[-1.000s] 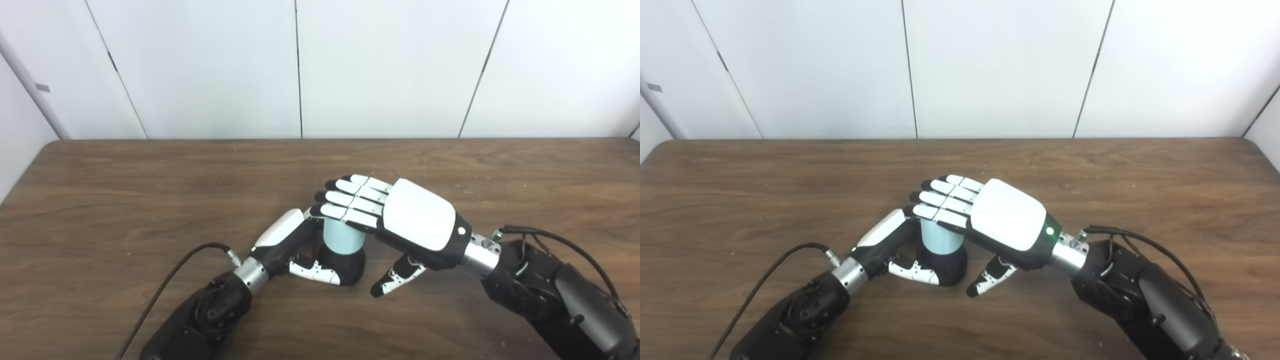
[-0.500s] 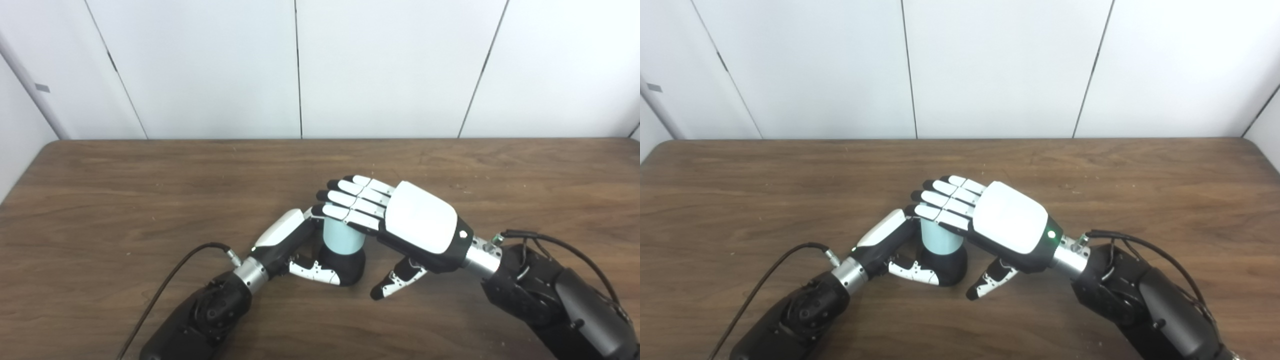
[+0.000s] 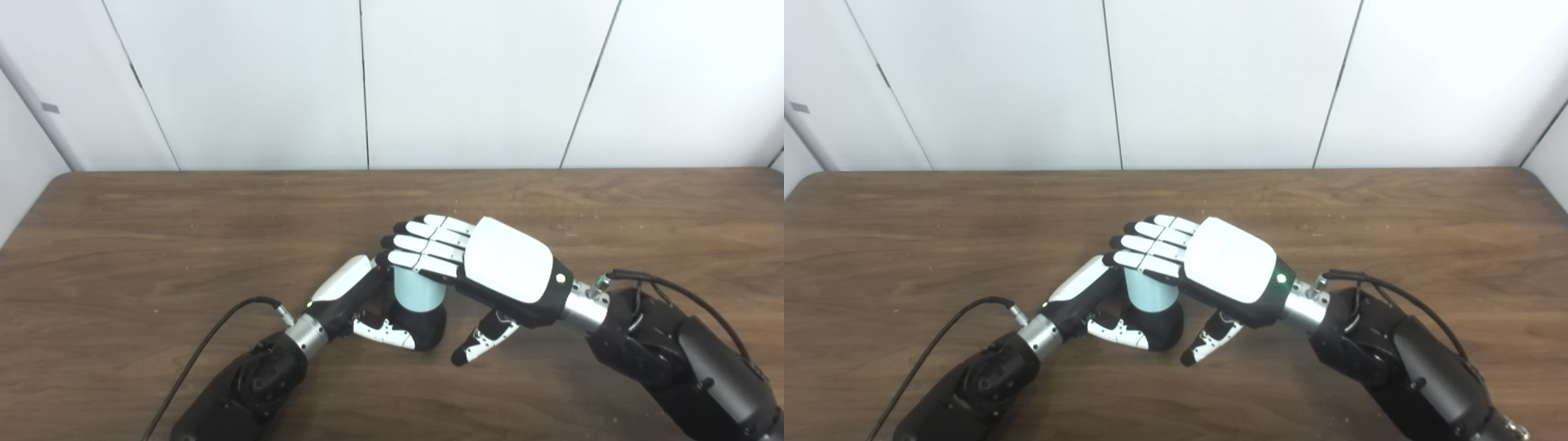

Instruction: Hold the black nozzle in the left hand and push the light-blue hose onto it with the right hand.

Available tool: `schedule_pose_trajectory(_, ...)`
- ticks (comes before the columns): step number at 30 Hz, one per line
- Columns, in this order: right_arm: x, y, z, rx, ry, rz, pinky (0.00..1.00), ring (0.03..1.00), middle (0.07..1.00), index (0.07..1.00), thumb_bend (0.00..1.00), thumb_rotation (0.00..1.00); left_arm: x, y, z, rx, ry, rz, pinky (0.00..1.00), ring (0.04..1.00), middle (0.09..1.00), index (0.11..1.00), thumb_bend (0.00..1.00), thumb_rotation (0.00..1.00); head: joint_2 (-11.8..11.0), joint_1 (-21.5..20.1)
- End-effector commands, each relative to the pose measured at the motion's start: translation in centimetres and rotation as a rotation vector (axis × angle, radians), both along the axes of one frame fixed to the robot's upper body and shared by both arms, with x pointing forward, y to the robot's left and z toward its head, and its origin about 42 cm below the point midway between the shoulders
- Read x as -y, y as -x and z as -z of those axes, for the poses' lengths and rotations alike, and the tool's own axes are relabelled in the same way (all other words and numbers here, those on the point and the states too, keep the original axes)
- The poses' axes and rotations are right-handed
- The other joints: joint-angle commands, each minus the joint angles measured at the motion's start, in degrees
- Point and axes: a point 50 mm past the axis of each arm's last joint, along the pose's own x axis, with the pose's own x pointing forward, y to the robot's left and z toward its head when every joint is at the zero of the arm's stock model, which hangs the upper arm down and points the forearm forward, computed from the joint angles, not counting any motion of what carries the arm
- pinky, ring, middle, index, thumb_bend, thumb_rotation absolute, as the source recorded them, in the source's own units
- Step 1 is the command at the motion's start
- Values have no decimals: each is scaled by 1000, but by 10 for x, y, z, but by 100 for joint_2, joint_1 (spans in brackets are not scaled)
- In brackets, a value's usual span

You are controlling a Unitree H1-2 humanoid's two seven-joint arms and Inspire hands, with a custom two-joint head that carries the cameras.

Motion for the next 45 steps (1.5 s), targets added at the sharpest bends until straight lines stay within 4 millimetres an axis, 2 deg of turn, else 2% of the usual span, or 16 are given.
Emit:
schedule_pose_trajectory(1, 3, 1, 8, -29, 110, -31, 890, 916, 902, 901, 785, 234, -25, 29, 59, -249, -230, -23, 1000, 969, 790, 450, 576, 357, 3, 5)
schedule_pose_trajectory(17, 8, 5, 9, -6, 109, -12, 898, 917, 902, 903, 779, 220, -24, 30, 59, -249, -235, -21, 1000, 969, 790, 443, 576, 358, 26, 6)
schedule_pose_trajectory(24, 14, 10, 12, 8, 94, 2, 908, 939, 923, 915, 745, 240, -27, 29, 59, -246, -237, -21, 1000, 969, 790, 443, 577, 359, 29, -12)
schedule_pose_trajectory(32, 12, 14, 15, 85, 78, 21, 942, 980, 961, 931, 732, 222, -25, 28, 58, -247, -234, -21, 1000, 969, 790, 438, 575, 357, 34, -11)
schedule_pose_trajectory(45, 11, 11, 17, 121, 99, 0, 964, 983, 963, 933, 731, 225, -26, 29, 59, -251, -232, -22, 1000, 969, 790, 448, 577, 359, 37, -6)
